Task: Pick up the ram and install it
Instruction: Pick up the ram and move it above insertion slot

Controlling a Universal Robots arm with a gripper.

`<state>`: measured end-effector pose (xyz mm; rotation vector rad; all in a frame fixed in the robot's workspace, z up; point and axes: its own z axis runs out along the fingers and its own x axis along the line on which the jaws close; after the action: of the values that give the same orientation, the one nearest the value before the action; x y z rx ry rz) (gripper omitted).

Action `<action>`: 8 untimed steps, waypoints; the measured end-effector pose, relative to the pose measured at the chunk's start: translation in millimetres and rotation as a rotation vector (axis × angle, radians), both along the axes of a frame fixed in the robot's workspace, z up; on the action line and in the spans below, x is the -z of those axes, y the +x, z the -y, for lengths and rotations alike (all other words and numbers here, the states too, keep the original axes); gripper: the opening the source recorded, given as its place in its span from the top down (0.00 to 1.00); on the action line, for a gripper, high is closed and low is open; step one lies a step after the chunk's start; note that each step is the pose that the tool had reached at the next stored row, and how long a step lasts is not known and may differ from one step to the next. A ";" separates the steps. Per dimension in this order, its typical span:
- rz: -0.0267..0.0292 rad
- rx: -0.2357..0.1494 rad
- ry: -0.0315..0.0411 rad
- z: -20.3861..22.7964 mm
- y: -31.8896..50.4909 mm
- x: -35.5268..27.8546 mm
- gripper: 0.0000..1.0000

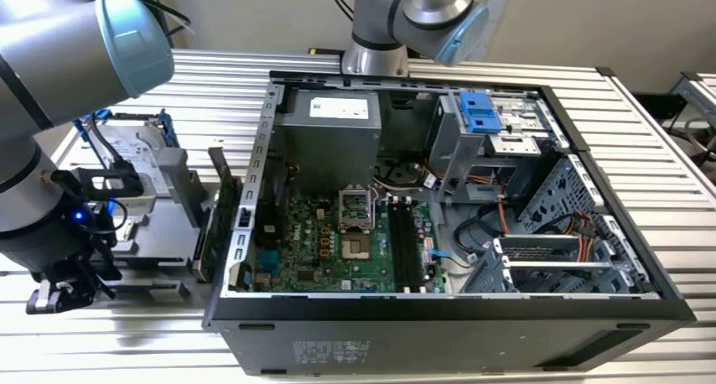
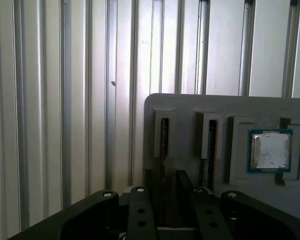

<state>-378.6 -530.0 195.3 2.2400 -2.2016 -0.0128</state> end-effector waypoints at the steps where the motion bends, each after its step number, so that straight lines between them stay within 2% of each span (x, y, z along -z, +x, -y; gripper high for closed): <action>1: -0.0001 -0.002 -0.0001 0.0 0.0 0.0 0.00; 8: 0.0000 -0.009 -0.0001 0.0 0.0 0.0 0.00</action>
<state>-378.6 -530.0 195.3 2.2503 -2.1910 -0.0128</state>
